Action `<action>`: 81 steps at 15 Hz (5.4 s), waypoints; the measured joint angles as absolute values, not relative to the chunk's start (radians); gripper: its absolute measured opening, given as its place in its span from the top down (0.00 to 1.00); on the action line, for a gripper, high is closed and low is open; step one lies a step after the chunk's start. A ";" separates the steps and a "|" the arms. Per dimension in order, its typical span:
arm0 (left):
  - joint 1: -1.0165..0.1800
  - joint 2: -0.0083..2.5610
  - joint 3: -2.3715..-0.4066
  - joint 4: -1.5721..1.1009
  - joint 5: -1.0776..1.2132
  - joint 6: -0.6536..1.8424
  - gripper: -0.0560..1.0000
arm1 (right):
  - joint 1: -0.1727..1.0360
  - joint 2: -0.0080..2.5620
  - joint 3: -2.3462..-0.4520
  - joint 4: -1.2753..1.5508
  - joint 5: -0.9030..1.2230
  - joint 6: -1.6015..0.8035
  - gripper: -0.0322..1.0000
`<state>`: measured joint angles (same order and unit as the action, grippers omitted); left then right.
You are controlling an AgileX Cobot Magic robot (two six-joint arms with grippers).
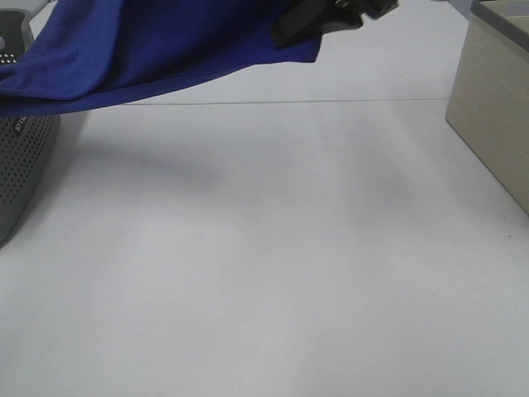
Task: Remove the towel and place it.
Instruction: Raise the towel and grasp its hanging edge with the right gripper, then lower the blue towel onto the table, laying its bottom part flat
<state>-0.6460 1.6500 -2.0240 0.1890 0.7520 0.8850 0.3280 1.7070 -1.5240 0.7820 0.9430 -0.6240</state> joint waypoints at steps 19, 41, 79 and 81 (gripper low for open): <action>-0.505 1.803 -2.024 0.227 0.102 0.736 0.95 | 0.327 1.718 -2.044 -0.135 0.565 -0.346 0.95; -0.291 2.240 -2.441 0.235 -0.353 0.716 0.95 | 0.290 2.073 -2.216 -0.139 -0.153 -0.322 0.95; -0.344 1.716 -1.960 -0.054 1.208 0.375 0.95 | 0.261 1.709 -1.898 0.291 1.216 -0.193 0.95; -0.345 1.648 -1.868 -0.062 1.207 0.384 0.95 | 0.263 1.662 -1.821 0.307 1.214 -0.193 0.95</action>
<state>-0.3450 1.6480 -1.8680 -0.0620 1.2070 0.3840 0.2630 1.6620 -1.8210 0.3070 1.2140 -0.1930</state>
